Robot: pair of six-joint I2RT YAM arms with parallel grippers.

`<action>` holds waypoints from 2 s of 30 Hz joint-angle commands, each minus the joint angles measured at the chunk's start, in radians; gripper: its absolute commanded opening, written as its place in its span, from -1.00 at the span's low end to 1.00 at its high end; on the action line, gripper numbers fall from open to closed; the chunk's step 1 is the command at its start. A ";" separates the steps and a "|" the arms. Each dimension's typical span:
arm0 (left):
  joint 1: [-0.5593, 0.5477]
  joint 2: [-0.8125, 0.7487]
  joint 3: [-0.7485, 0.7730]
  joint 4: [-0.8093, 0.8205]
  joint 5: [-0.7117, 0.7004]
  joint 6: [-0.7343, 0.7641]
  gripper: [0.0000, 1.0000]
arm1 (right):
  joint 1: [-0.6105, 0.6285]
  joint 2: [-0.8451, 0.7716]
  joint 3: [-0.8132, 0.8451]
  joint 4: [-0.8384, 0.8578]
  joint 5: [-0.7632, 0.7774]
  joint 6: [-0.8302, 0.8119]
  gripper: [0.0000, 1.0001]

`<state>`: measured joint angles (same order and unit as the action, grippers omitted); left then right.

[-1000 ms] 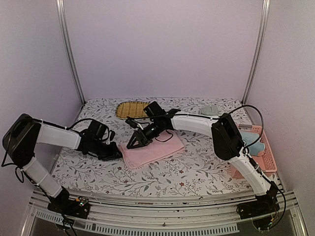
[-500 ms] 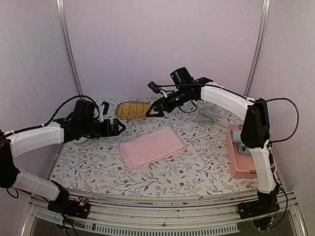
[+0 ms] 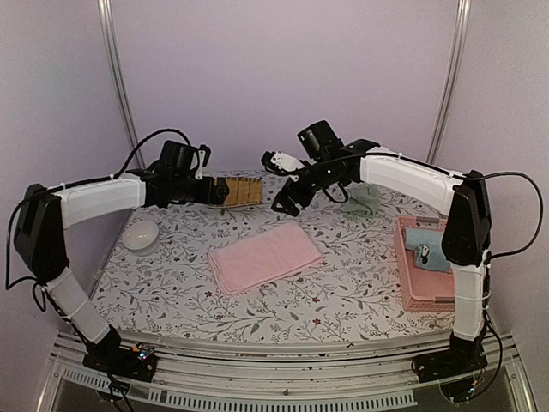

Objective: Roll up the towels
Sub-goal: Fold the towel at the center of the board, then rotate the towel at the center of the board.

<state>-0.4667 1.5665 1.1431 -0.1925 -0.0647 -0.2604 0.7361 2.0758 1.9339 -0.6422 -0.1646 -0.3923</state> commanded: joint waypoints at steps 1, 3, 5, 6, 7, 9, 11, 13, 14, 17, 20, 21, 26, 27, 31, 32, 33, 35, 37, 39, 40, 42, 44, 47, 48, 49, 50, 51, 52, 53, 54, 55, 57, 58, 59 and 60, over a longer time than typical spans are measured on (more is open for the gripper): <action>0.060 0.232 0.146 -0.080 -0.082 0.032 0.92 | -0.057 0.038 0.018 0.059 -0.034 -0.049 0.99; 0.073 0.227 0.088 0.024 -0.001 0.003 0.81 | -0.096 0.077 0.024 0.077 -0.174 -0.048 0.76; 0.072 0.180 -0.002 0.141 0.118 -0.013 0.61 | -0.128 0.152 0.097 0.037 -0.268 0.010 0.32; 0.070 0.160 -0.033 0.172 0.172 -0.033 0.48 | -0.134 0.205 0.154 -0.008 -0.305 0.052 0.10; 0.067 0.146 -0.063 0.195 0.235 -0.058 0.26 | -0.136 0.249 0.200 -0.050 -0.331 0.063 -0.10; 0.049 0.129 -0.113 0.240 0.357 -0.102 -0.33 | -0.134 0.314 0.213 -0.065 -0.365 0.067 -0.34; 0.013 0.127 -0.150 0.269 0.407 -0.133 -0.96 | -0.135 0.335 0.185 -0.034 -0.396 0.076 -0.44; -0.022 0.154 -0.164 0.264 0.455 -0.147 -1.00 | -0.135 0.362 0.182 -0.027 -0.421 0.082 -0.47; -0.034 0.174 -0.160 0.243 0.475 -0.150 -1.00 | -0.135 0.378 0.186 -0.027 -0.426 0.086 -0.48; -0.056 0.218 -0.165 0.187 0.494 -0.167 -1.00 | -0.135 0.416 0.190 -0.027 -0.425 0.091 -0.51; -0.060 0.210 -0.217 0.175 0.468 -0.198 -1.00 | -0.137 0.436 0.167 -0.025 -0.377 0.102 -0.53; -0.060 0.204 -0.231 0.164 0.453 -0.201 -1.00 | -0.138 0.436 0.142 -0.022 -0.362 0.103 -0.53; -0.044 0.229 -0.243 0.067 0.336 -0.190 -1.00 | -0.158 0.388 -0.007 -0.008 -0.322 0.130 -0.55; -0.036 0.243 -0.236 0.056 0.326 -0.187 -1.00 | -0.159 0.368 -0.049 -0.006 -0.320 0.145 -0.55; 0.003 0.303 -0.175 0.065 0.265 -0.152 -1.00 | -0.127 0.211 -0.276 0.019 -0.326 0.196 -0.54; 0.012 0.329 -0.142 0.065 0.258 -0.135 -1.00 | -0.108 0.170 -0.333 0.026 -0.343 0.203 -0.53; 0.017 0.356 -0.095 0.057 0.251 -0.114 -1.00 | -0.082 0.136 -0.388 0.031 -0.369 0.207 -0.51; 0.020 0.436 0.014 0.029 0.237 -0.070 -1.00 | -0.020 0.078 -0.460 0.027 -0.431 0.213 -0.47; 0.019 0.494 0.121 0.002 0.250 -0.034 -1.00 | 0.035 0.049 -0.480 -0.001 -0.522 0.196 -0.44; 0.015 0.506 0.205 -0.017 0.280 -0.013 -1.00 | 0.052 0.029 -0.469 -0.016 -0.603 0.195 -0.41; 0.011 0.499 0.232 -0.023 0.289 -0.007 -1.00 | 0.050 0.016 -0.459 -0.018 -0.624 0.198 -0.39; 0.002 0.465 0.255 -0.028 0.298 0.003 -1.00 | 0.047 -0.009 -0.435 -0.026 -0.597 0.180 -0.31; -0.005 0.418 0.243 -0.027 0.305 0.006 -0.99 | 0.024 -0.037 -0.426 -0.025 -0.582 0.161 -0.28; -0.018 0.313 0.180 -0.025 0.323 -0.014 -0.99 | -0.009 -0.074 -0.418 -0.025 -0.596 0.145 -0.25; -0.027 0.277 0.139 -0.014 0.339 -0.016 -0.98 | -0.017 -0.086 -0.420 -0.026 -0.598 0.139 -0.25; -0.039 0.231 0.092 0.002 0.358 -0.023 -0.99 | -0.023 -0.096 -0.422 -0.024 -0.602 0.132 -0.26; -0.054 0.182 0.040 0.023 0.371 -0.027 -1.00 | -0.029 -0.103 -0.424 -0.026 -0.610 0.127 -0.27; -0.068 0.134 -0.018 0.053 0.389 -0.034 -1.00 | -0.036 -0.106 -0.424 -0.026 -0.624 0.120 -0.29; -0.085 0.082 -0.098 0.087 0.416 -0.040 -1.00 | -0.043 -0.110 -0.424 -0.025 -0.635 0.118 -0.31; -0.101 0.034 -0.153 0.134 0.453 -0.043 -1.00 | -0.050 -0.110 -0.420 -0.025 -0.643 0.114 -0.34; -0.121 -0.009 -0.204 0.162 0.484 -0.041 -1.00 | -0.054 -0.107 -0.412 -0.028 -0.642 0.112 -0.36; -0.141 -0.051 -0.249 0.186 0.518 -0.030 -1.00 | -0.056 -0.104 -0.401 -0.030 -0.625 0.111 -0.37; -0.193 -0.110 -0.327 0.219 0.576 -0.005 -1.00 | -0.056 -0.097 -0.372 -0.032 -0.585 0.105 -0.41; -0.216 -0.128 -0.355 0.234 0.601 0.002 -1.00 | -0.056 -0.092 -0.356 -0.033 -0.577 0.101 -0.44; -0.241 -0.135 -0.381 0.251 0.615 0.000 -1.00 | -0.058 -0.086 -0.339 -0.034 -0.575 0.098 -0.46; -0.258 -0.134 -0.406 0.281 0.634 -0.011 -1.00 | -0.061 -0.079 -0.324 -0.036 -0.582 0.097 -0.47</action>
<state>-0.6556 1.4578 0.8230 -0.0307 0.4404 -0.2817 0.6758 1.9892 1.5387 -0.6720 -0.7532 -0.2695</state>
